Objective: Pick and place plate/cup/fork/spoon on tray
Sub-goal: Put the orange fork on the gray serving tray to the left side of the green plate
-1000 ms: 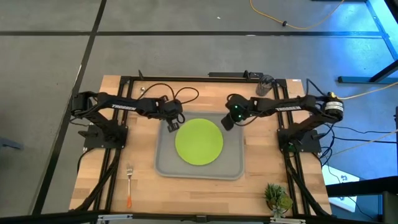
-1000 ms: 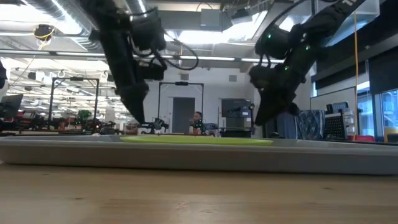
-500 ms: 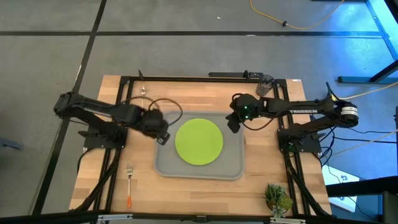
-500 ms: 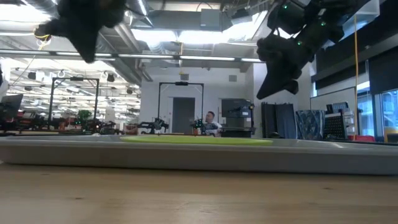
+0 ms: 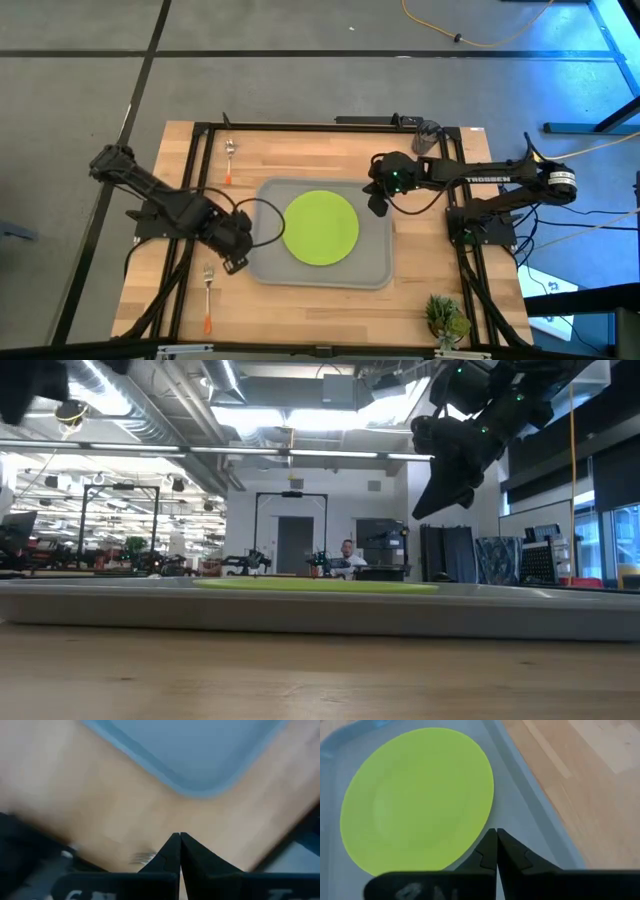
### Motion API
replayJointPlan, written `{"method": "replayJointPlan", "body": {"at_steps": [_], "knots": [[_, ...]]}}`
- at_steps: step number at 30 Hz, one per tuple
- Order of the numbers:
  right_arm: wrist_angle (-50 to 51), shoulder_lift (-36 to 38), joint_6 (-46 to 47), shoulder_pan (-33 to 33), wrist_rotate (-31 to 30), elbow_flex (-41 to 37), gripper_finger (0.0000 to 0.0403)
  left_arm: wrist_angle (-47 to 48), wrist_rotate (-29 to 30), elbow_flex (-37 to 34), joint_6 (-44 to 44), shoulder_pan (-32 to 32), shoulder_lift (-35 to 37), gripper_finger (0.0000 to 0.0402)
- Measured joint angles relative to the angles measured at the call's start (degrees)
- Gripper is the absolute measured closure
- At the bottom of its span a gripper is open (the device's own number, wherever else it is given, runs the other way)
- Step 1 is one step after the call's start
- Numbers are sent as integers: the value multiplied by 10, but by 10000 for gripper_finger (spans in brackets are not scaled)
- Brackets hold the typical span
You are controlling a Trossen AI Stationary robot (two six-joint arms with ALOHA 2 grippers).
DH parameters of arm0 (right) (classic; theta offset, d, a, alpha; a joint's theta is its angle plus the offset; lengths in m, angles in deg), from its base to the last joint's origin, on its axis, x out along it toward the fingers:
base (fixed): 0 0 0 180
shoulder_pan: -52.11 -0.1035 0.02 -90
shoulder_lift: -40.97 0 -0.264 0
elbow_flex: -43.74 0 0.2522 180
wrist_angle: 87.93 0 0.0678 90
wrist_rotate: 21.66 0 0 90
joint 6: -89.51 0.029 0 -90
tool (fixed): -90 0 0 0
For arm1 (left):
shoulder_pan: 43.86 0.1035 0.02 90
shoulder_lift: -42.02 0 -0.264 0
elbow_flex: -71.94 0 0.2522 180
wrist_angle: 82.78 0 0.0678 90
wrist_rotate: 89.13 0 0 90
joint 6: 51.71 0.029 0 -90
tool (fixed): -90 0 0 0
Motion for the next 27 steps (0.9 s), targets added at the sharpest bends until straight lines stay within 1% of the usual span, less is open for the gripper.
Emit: {"method": "replayJointPlan", "body": {"at_steps": [2,4,7,10,12,16,21,27], "knots": [[0,0,-9,0,0,0,397,-26,-6,0,14,-25,0,402],[0,0,-20,0,0,0,397,-48,8,0,52,-50,0,402],[0,0,-32,0,0,0,397,-67,17,0,80,-62,-7,402],[0,0,-30,0,0,0,397,-64,-1,-4,92,-74,-5,402],[-2,0,-29,0,-1,0,397,-63,-8,-12,96,-83,-6,402],[-3,0,-29,0,-1,0,397,-52,16,-19,89,-97,-6,402],[-2,0,-28,0,0,0,397,-53,22,-19,79,-102,-6,400],[-2,0,4,0,-1,0,397,-63,21,-19,79,-98,-6,371]]}}
